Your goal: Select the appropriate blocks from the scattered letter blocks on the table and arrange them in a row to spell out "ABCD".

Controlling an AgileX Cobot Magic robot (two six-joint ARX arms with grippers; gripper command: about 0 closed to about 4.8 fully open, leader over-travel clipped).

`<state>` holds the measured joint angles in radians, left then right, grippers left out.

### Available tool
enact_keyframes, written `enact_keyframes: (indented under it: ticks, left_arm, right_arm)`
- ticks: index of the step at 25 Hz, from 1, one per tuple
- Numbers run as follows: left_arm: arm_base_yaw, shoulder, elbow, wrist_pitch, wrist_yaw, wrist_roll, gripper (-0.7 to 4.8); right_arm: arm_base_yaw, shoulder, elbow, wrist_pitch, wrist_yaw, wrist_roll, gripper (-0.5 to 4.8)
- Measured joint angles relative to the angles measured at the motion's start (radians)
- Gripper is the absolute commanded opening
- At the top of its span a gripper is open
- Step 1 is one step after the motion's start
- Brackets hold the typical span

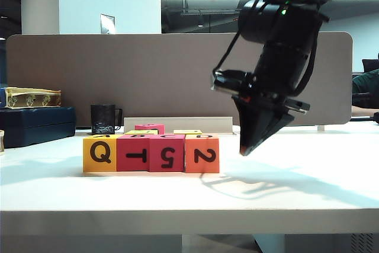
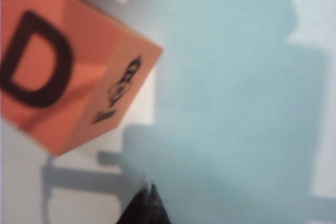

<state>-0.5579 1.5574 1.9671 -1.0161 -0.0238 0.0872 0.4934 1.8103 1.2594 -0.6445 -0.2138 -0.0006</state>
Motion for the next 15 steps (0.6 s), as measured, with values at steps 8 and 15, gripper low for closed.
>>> enact_keyframes:
  ticks: [8, 15]
  left_arm:
    - [0.0, 0.0, 0.0, -0.002, 0.0, 0.007, -0.06]
    - [0.0, 0.0, 0.0, -0.022, 0.0, 0.007, -0.06]
  right_arm:
    - [0.013, -0.018, 0.0, -0.017, -0.22, 0.0, -0.02]
    - [0.044, -0.018, 0.0, 0.031, -0.2, 0.0, -0.02]
